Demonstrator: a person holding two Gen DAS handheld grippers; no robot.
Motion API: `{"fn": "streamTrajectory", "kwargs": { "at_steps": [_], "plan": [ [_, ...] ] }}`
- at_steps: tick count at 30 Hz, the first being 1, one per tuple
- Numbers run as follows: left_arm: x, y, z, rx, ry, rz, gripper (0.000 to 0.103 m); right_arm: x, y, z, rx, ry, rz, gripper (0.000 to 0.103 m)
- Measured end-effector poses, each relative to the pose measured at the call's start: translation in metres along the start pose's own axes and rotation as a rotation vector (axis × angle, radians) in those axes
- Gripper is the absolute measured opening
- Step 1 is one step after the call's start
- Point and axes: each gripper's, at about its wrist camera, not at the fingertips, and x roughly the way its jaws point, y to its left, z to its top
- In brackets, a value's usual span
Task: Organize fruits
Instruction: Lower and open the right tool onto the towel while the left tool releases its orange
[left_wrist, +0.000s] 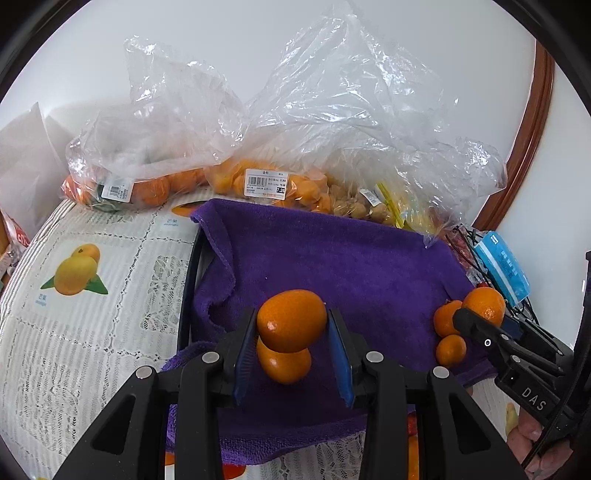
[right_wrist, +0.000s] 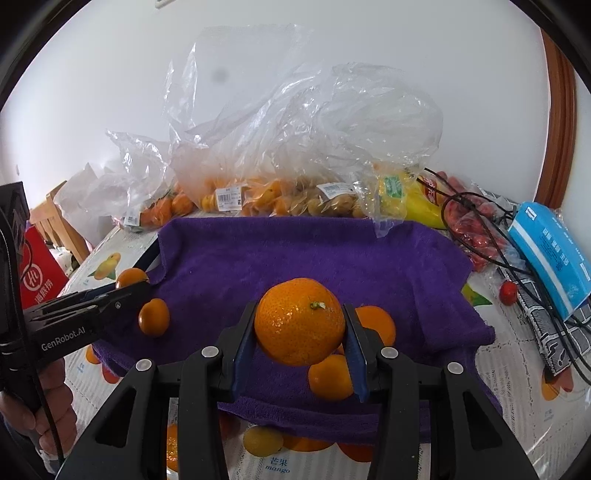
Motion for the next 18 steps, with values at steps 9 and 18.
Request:
{"fn": "streamTrajectory", "kwargs": {
  "at_steps": [9,18],
  "plan": [
    [0.003,-0.004,-0.001,0.002,0.013,-0.019,0.035,0.013,0.007,-0.006,-0.022,0.044,0.007,0.044],
    [0.006,-0.003,-0.004,-0.01,0.038,-0.036,0.035,0.02,0.008,-0.009,-0.028,0.073,-0.005,0.044]
  ]
}}
